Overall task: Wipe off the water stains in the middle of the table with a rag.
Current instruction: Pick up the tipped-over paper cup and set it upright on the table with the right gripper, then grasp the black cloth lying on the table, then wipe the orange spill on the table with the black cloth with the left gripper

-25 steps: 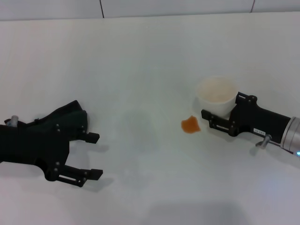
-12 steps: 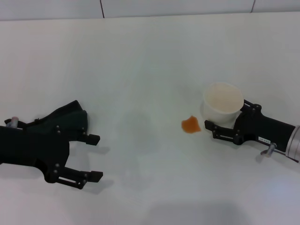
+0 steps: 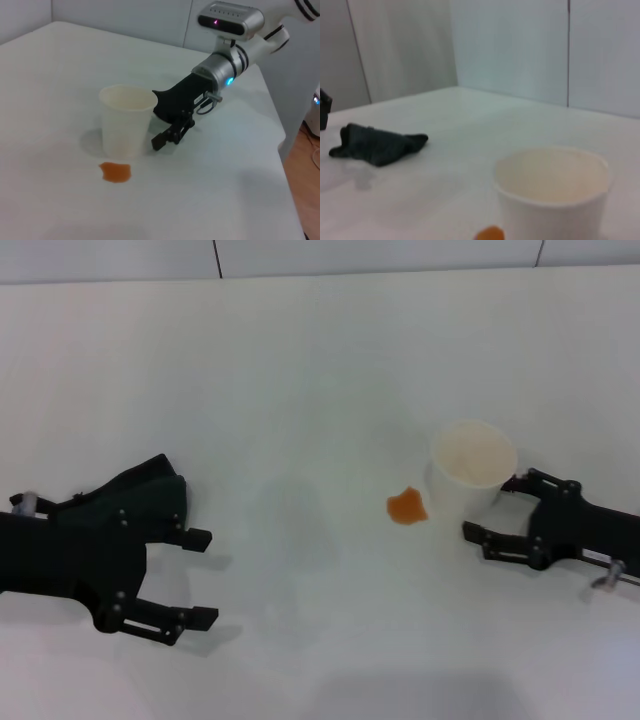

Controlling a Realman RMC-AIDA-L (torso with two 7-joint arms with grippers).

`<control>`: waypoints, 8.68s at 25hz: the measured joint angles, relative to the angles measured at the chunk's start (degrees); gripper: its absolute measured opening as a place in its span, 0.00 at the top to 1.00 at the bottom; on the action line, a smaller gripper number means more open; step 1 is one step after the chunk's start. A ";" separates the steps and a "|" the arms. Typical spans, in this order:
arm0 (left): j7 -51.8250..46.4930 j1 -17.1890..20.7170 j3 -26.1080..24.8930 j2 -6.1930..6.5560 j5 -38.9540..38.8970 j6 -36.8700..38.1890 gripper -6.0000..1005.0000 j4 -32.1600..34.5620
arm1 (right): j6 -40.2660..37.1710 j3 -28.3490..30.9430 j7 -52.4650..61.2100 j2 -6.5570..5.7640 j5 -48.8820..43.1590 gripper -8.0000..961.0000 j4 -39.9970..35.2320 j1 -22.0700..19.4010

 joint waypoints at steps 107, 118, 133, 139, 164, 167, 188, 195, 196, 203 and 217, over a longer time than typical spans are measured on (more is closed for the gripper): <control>-27.42 -15.89 5.59 -2.36 16.95 -24.03 0.90 -1.36 | -25.60 1.96 48.04 0.25 -35.16 0.09 -55.69 2.25; -37.49 -24.29 20.98 -2.74 11.42 -33.40 0.90 -9.60 | -25.59 1.70 46.93 0.25 -34.76 0.09 -55.56 1.04; -48.59 -27.67 42.29 -2.92 2.89 -40.01 0.89 -10.46 | -25.75 1.49 45.53 0.25 -33.98 0.09 -55.03 1.14; -49.98 -28.10 47.23 -2.93 0.52 -38.68 0.88 -9.63 | -25.84 1.66 45.50 0.25 -33.97 0.09 -54.99 0.97; -52.11 -26.61 46.70 -2.65 1.68 -37.45 0.87 -5.99 | -25.08 0.82 45.85 0.36 -34.00 0.09 -54.85 2.04; -53.95 -26.63 46.51 -2.57 3.34 -39.01 0.87 -5.99 | -25.08 0.59 45.85 0.35 -33.99 0.09 -54.49 2.09; -57.90 -28.07 47.13 -2.78 4.95 -41.77 0.85 -7.83 | -25.08 -0.08 45.52 0.33 -34.23 0.09 -54.13 1.90; -54.65 -28.98 49.10 -2.75 -0.41 -38.88 0.85 -7.85 | -25.08 -0.22 45.46 0.34 -34.22 0.09 -54.02 1.59; -54.16 -29.11 49.11 -2.75 -1.02 -38.63 0.85 -7.86 | -25.07 -0.22 45.41 0.34 -34.22 0.09 -53.90 1.59; -53.43 -29.86 51.30 -2.88 -3.25 -37.90 0.84 -8.01 | -25.08 -0.68 45.16 0.34 -34.18 0.09 -53.40 1.80; -53.95 -30.46 54.18 -2.92 -3.67 -36.08 0.84 -8.02 | -24.70 -0.66 45.21 0.34 -33.99 0.09 -53.47 1.98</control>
